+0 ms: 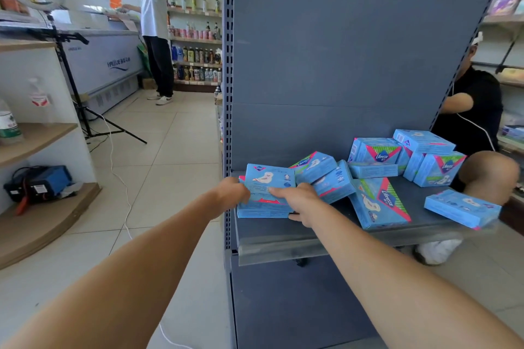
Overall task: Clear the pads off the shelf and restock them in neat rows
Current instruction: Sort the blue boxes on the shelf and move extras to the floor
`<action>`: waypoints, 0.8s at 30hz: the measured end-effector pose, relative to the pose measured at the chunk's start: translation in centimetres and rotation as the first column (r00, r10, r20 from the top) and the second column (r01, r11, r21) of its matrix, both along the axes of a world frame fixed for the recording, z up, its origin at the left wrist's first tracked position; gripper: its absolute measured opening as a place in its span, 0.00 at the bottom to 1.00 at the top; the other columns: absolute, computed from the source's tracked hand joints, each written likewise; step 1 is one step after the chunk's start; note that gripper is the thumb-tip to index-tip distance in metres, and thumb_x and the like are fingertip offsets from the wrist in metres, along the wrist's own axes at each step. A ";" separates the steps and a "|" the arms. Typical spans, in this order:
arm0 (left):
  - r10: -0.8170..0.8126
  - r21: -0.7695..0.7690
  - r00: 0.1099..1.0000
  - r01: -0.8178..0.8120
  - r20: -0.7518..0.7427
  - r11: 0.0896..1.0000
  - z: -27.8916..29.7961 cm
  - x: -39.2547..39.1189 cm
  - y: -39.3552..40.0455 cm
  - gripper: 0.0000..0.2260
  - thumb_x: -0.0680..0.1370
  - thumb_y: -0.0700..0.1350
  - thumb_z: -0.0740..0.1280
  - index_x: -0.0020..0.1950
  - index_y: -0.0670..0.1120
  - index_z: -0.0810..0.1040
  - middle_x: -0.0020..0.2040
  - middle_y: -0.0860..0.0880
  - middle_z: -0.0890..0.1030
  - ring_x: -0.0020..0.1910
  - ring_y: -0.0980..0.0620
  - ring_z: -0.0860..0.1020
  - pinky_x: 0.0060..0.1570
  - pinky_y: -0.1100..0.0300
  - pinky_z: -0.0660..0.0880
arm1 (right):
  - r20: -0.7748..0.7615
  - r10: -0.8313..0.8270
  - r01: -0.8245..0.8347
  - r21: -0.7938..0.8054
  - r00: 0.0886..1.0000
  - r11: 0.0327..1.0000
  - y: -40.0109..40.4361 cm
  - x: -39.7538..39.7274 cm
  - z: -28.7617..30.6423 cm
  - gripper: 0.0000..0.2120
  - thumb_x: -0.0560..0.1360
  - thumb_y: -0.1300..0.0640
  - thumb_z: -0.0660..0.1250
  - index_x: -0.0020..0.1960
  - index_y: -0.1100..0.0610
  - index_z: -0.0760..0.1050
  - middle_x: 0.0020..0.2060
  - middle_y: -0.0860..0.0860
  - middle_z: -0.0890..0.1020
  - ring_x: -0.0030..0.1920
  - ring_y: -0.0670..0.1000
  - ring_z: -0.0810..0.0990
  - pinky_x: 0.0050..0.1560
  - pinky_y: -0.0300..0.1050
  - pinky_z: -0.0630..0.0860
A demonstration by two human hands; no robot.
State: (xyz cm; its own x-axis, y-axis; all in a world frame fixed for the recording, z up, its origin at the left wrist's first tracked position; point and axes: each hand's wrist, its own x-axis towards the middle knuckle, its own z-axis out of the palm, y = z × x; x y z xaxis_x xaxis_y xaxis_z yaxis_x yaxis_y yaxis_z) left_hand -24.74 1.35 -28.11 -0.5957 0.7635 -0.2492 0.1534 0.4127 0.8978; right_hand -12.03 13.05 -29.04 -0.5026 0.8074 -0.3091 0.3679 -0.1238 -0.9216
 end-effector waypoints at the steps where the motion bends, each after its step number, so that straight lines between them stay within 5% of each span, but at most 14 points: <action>1: 0.029 0.032 0.998 -0.031 0.055 0.999 0.2 0.1 0.0 0.19 0.64 0.35 0.63 0.55 0.37 0.72 0.55 0.38 0.79 0.57 0.40 0.78 0.52 0.47 0.79 | -0.034 0.006 -0.007 -0.018 0.999 1.000 0.0 0.3 0.0 0.21 0.69 0.53 0.77 0.56 0.55 0.70 0.55 0.50 0.78 0.55 0.52 0.78 0.57 0.54 0.77; 4: 0.120 0.106 0.983 -0.136 0.141 0.985 0.6 -0.1 0.0 0.14 0.76 0.29 0.59 0.59 0.42 0.67 0.55 0.41 0.77 0.54 0.44 0.77 0.48 0.50 0.76 | -0.163 0.038 -0.048 -0.058 0.986 0.997 0.3 1.1 -0.1 0.19 0.70 0.57 0.76 0.56 0.56 0.71 0.55 0.50 0.80 0.53 0.49 0.80 0.57 0.52 0.78; 10: 0.165 0.205 0.974 -0.196 0.155 0.959 1.0 -0.9 -0.2 0.25 0.76 0.30 0.66 0.70 0.42 0.66 0.58 0.40 0.79 0.46 0.45 0.81 0.41 0.51 0.80 | -0.419 0.015 -0.055 -0.083 0.908 0.995 1.3 3.8 1.5 0.20 0.73 0.62 0.73 0.61 0.60 0.69 0.56 0.55 0.82 0.52 0.51 0.83 0.54 0.50 0.79; 12: 0.160 0.232 0.981 -0.181 0.109 0.956 1.8 -0.3 0.0 0.24 0.76 0.30 0.67 0.69 0.42 0.67 0.58 0.40 0.79 0.50 0.43 0.82 0.47 0.45 0.81 | -0.418 0.005 -0.033 -0.058 0.908 0.998 1.9 5.6 2.0 0.18 0.74 0.62 0.72 0.60 0.60 0.69 0.55 0.55 0.82 0.53 0.53 0.83 0.60 0.54 0.78; 18: 0.016 0.305 1.000 -0.017 0.007 0.952 4.6 5.2 1.8 0.16 0.75 0.30 0.67 0.58 0.46 0.71 0.56 0.41 0.81 0.54 0.40 0.81 0.54 0.41 0.78 | -0.476 -0.044 0.042 -0.015 0.878 0.999 2.3 14.3 3.7 0.17 0.76 0.62 0.70 0.62 0.59 0.71 0.58 0.54 0.82 0.57 0.52 0.82 0.57 0.50 0.78; 24: -0.178 0.355 0.984 0.168 -0.003 0.920 6.1 14.3 4.6 0.18 0.74 0.29 0.68 0.58 0.46 0.72 0.56 0.41 0.81 0.54 0.40 0.81 0.55 0.40 0.78 | -0.499 -0.166 0.197 0.011 0.851 0.980 1.8 25.9 5.3 0.16 0.75 0.63 0.70 0.61 0.58 0.74 0.59 0.55 0.82 0.58 0.55 0.81 0.60 0.53 0.77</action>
